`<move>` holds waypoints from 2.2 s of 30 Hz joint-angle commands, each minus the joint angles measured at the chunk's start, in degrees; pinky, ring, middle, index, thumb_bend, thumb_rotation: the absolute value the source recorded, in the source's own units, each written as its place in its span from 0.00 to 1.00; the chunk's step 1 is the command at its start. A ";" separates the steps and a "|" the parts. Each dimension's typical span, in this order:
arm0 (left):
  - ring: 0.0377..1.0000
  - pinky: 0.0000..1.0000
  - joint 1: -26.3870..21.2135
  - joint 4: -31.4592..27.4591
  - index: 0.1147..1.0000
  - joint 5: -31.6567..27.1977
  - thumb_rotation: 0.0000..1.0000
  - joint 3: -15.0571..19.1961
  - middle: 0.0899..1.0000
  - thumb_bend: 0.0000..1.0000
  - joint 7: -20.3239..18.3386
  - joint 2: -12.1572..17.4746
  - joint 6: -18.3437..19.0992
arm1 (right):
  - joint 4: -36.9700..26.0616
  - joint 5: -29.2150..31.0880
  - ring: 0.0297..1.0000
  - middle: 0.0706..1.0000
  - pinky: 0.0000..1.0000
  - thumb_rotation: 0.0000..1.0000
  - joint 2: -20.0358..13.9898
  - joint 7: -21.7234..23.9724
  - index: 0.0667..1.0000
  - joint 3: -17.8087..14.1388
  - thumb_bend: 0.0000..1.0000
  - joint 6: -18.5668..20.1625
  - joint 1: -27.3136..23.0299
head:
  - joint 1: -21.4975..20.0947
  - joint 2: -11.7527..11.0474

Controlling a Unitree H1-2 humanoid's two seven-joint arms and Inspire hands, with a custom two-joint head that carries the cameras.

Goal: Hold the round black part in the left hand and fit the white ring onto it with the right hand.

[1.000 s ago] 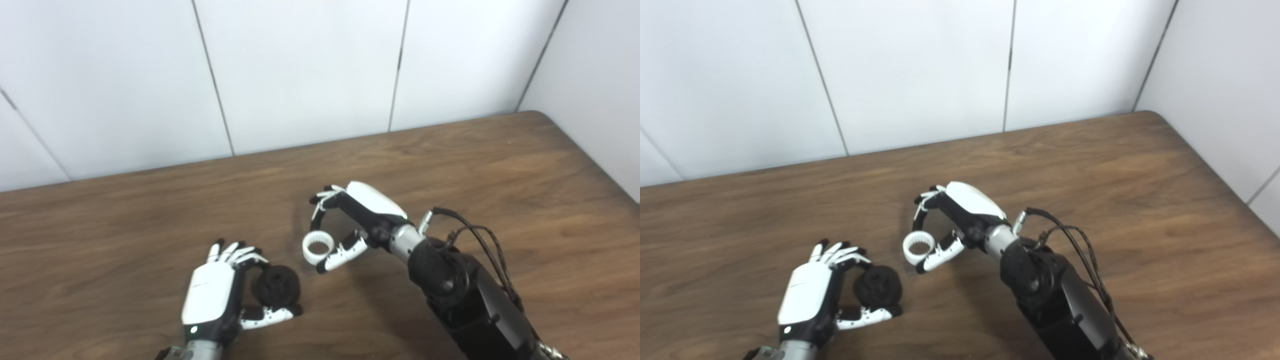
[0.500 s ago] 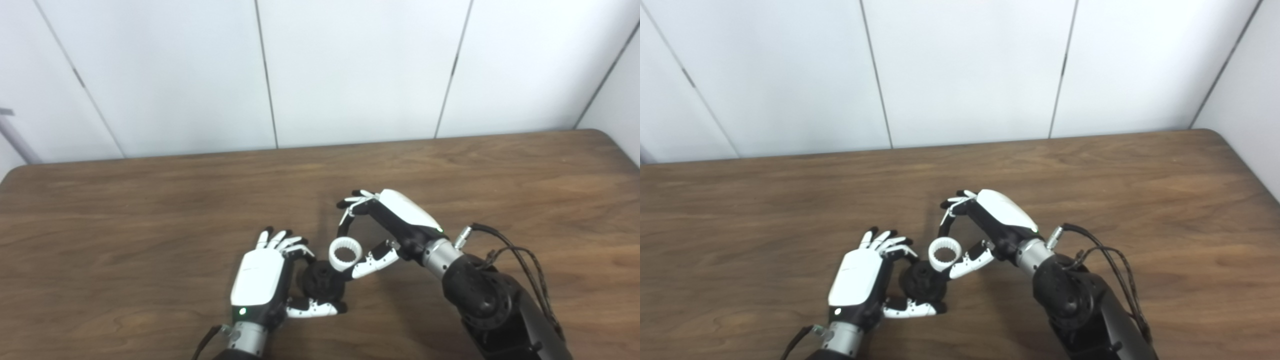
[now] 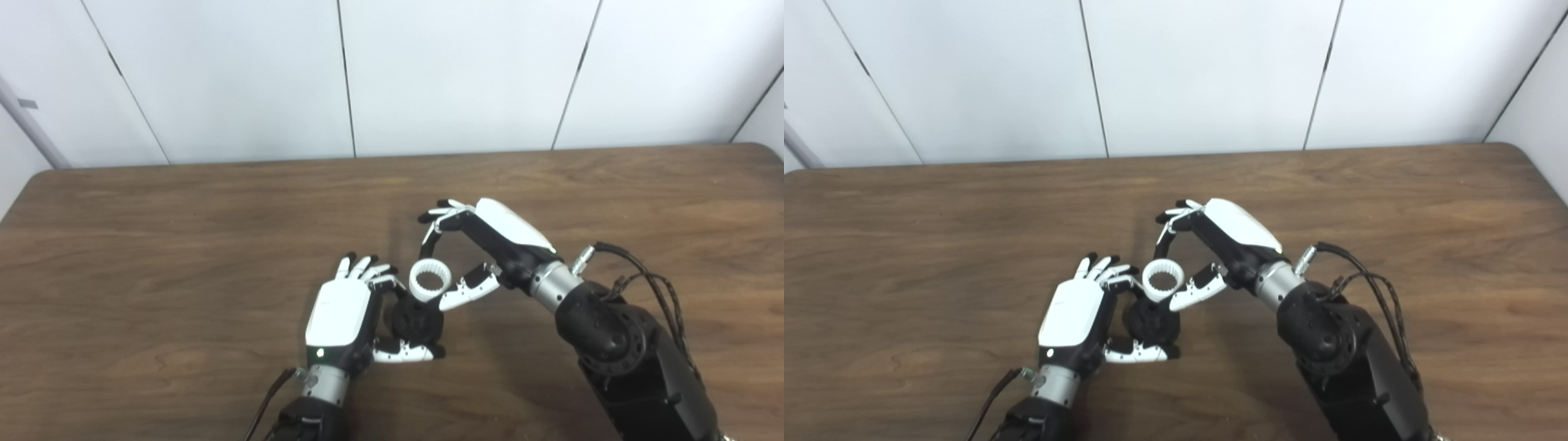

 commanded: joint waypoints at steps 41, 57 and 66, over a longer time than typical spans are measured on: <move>0.90 1.00 -0.58 0.11 0.42 0.86 0.05 -0.42 0.77 0.52 -3.22 0.70 1.47 | 2.31 0.09 0.96 0.82 0.96 0.13 0.62 -0.11 0.45 1.96 0.52 -3.57 -1.32 | -0.14 2.81; 0.90 1.00 -0.52 -0.02 0.42 0.62 0.05 -0.23 0.77 0.52 -3.14 0.59 1.51 | 2.75 -0.17 0.97 0.83 0.96 0.13 0.29 0.78 0.45 2.50 0.52 -3.54 -0.76 | -0.20 2.90; 0.90 1.00 -0.66 0.00 0.42 0.57 0.05 -0.26 0.77 0.52 -3.28 0.25 1.66 | 2.92 -0.06 0.97 0.83 0.94 0.13 0.01 0.53 0.45 1.99 0.52 -3.69 -0.59 | -0.62 2.83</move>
